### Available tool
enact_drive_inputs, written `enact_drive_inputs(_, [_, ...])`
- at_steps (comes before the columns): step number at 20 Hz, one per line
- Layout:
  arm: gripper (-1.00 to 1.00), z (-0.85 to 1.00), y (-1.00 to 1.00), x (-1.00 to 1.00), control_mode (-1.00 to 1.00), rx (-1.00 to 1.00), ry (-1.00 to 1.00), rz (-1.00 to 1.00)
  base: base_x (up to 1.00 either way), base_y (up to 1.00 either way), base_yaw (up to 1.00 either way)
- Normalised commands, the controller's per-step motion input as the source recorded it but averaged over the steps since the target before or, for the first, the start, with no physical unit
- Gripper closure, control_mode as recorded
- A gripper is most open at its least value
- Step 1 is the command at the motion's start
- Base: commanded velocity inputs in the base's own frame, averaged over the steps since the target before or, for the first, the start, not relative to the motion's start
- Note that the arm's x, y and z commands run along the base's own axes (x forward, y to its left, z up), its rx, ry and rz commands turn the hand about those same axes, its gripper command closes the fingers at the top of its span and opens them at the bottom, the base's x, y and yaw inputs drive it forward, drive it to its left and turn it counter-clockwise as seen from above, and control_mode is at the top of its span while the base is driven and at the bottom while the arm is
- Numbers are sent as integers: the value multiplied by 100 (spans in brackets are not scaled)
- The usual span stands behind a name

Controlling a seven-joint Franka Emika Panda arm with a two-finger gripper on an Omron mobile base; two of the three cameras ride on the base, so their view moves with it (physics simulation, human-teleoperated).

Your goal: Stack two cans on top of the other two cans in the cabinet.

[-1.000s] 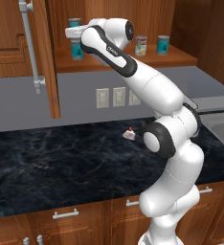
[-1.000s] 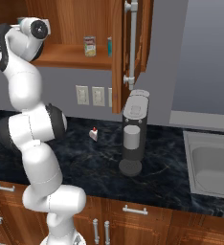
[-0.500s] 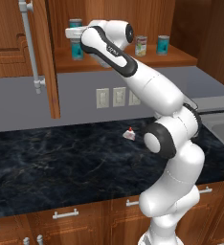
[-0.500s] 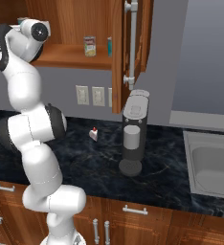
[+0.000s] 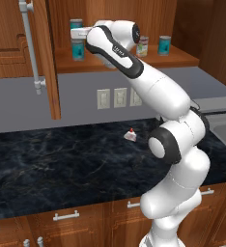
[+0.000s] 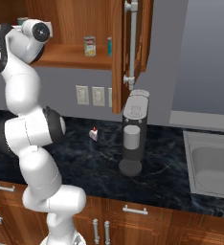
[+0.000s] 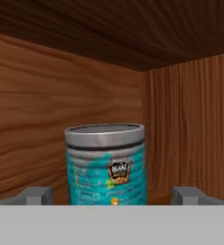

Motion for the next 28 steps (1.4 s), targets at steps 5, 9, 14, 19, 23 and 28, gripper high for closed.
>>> enact_drive_inputs(5, [-100, 0, -16, -35, -100, 0, 5, -4, 0, 0, 0])
enact_drive_inputs(9, [-100, 0, -20, -42, -100, 0, 5, -6, 0, 0, 0])
enact_drive_inputs(14, [-100, 3, -34, -45, -100, 0, 3, -7, 0, 0, 0])
enact_drive_inputs(19, [-100, 0, -55, -43, -100, 0, 2, -15, 0, 0, 0])
enact_drive_inputs(23, [-100, 0, -59, -39, -100, 0, 8, -22, 0, 0, 0])
enact_drive_inputs(28, [-100, 3, -54, -37, -100, -1, 14, -25, 0, 0, 0])
